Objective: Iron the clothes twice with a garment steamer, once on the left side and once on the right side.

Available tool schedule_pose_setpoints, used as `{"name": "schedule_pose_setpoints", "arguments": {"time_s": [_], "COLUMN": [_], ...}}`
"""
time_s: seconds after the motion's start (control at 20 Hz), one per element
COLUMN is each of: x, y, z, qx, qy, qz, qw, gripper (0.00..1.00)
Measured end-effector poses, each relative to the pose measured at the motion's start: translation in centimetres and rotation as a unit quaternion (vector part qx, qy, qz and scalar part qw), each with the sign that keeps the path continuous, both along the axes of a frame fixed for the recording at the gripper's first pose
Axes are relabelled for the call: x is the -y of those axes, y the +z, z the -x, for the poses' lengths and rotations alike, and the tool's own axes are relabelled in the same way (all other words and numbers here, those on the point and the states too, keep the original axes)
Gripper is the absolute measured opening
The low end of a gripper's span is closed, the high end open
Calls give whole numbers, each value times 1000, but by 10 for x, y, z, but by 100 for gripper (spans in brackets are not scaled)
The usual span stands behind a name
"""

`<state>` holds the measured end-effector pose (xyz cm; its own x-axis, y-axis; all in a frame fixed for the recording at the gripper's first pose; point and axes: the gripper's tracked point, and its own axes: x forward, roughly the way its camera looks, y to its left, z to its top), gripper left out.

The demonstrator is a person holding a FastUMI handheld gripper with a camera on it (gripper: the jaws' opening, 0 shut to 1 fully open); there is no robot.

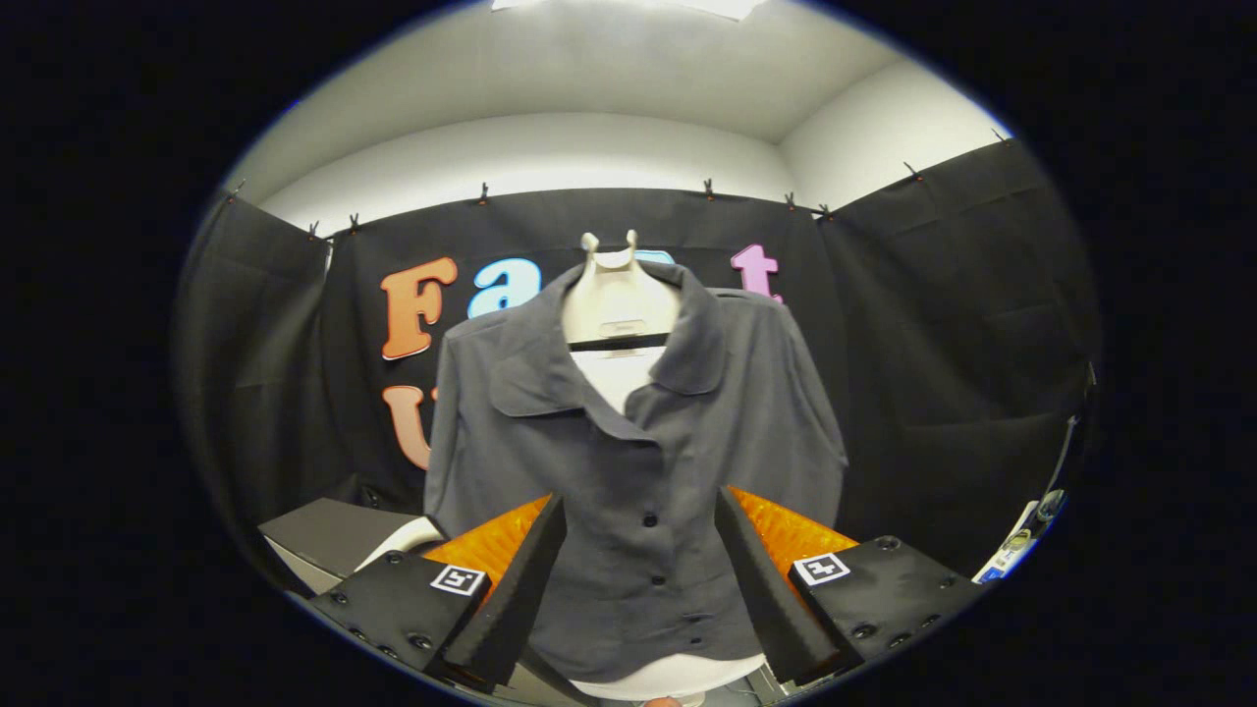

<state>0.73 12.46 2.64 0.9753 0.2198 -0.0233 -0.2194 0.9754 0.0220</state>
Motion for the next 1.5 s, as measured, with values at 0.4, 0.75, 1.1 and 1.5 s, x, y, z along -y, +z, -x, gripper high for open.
{"name": "schedule_pose_setpoints", "arguments": {"time_s": [0.4, 0.75, 1.1, 1.5], "x": [-145, -262, -351, -385], "y": [-3, -44, -103, -181], "z": [7, -2, -21, -73], "qx": [-27, -84, -151, -241], "qy": [120, 176, 188, 143], "qz": [44, 62, 83, 128], "qw": [991, 979, 967, 951], "gripper": [98, 97, 97, 97]}}
